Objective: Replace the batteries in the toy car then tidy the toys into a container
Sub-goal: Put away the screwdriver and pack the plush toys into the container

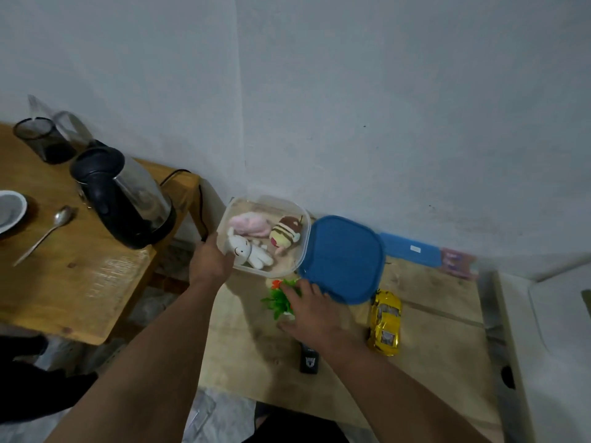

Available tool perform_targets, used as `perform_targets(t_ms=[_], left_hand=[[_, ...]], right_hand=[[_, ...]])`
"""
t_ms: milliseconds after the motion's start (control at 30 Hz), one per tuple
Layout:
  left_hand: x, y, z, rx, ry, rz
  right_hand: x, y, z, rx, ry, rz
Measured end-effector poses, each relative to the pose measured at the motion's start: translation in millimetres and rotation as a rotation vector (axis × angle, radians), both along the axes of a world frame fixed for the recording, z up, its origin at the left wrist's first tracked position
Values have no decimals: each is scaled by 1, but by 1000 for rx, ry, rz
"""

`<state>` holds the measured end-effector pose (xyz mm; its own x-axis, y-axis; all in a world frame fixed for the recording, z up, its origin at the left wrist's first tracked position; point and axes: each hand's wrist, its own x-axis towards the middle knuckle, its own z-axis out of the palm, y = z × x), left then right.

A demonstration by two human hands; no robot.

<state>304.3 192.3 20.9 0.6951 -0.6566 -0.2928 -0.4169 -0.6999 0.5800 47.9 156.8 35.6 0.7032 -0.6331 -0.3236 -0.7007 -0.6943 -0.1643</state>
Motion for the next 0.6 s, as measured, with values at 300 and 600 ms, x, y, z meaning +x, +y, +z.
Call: perform_targets(t_ms=[300, 600], left_hand=[[-5, 4, -12, -108, 180, 120], [-8, 6, -14, -116, 181, 118]], right_hand=[[22, 11, -15, 52, 110, -38], [12, 8, -10, 59, 93, -25]])
